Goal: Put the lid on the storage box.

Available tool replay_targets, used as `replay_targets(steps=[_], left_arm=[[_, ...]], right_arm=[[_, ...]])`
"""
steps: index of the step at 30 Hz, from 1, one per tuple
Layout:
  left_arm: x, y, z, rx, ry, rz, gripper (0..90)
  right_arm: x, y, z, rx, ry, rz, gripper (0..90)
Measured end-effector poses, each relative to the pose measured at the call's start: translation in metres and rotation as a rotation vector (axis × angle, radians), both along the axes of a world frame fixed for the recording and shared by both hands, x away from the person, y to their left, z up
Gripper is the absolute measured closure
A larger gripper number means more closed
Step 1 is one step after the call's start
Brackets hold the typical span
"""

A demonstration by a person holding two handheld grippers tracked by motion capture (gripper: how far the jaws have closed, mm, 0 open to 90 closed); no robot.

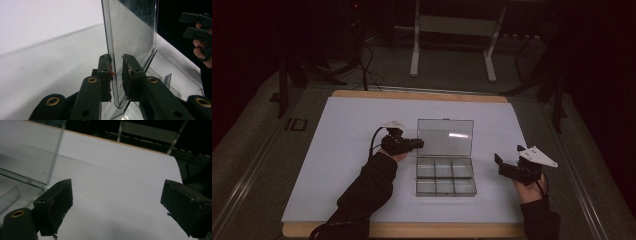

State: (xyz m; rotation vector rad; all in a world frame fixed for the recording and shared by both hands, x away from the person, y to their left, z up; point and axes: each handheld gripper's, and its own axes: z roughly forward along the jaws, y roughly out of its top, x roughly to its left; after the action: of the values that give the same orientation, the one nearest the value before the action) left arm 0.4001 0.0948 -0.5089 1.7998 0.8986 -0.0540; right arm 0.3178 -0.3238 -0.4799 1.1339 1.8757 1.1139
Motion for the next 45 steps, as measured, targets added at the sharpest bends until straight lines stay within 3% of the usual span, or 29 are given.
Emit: replay_targets(steps=[3,4,11,17,21,27,32,37,40,45], left_arm=[[-0.001,0.001,0.0,-0.008,-0.015,-0.008,81.3],[-0.002,0.001,0.0,-0.007,-0.02,-0.011,81.5],[-0.003,0.002,0.001,0.0,-0.037,-0.017,81.8],[-0.005,0.002,0.0,0.001,-0.06,-0.022,82.0],[-0.006,0.002,-0.001,0.0,-0.073,-0.023,82.0],[-0.006,0.003,-0.001,-0.001,-0.081,-0.027,82.3],[-0.008,0.003,-0.001,-0.001,-0.093,-0.023,82.4],[-0.01,0.002,0.0,0.004,-0.097,-0.021,82.2],[-0.013,0.001,0.002,0.014,-0.12,-0.014,82.0],[-0.018,0.0,0.004,0.021,-0.119,-0.003,80.9]], right_arm=[[0.006,0.013,0.006,-0.007,0.01,0.047,11.4],[0.008,0.017,0.007,-0.014,0.011,0.06,18.3],[0.023,0.044,0.011,0.029,0.034,0.152,26.6],[0.035,0.06,0.009,0.057,0.061,0.209,41.5],[0.042,0.068,0.008,0.049,0.075,0.232,53.0],[0.05,0.071,0.007,0.04,0.097,0.239,66.4],[0.053,0.071,0.002,0.033,0.12,0.251,72.2],[0.052,0.069,0.003,0.04,0.124,0.258,76.2],[0.049,0.068,0.004,0.019,0.114,0.267,76.5],[0.044,0.067,0.006,0.008,0.096,0.277,77.7]])
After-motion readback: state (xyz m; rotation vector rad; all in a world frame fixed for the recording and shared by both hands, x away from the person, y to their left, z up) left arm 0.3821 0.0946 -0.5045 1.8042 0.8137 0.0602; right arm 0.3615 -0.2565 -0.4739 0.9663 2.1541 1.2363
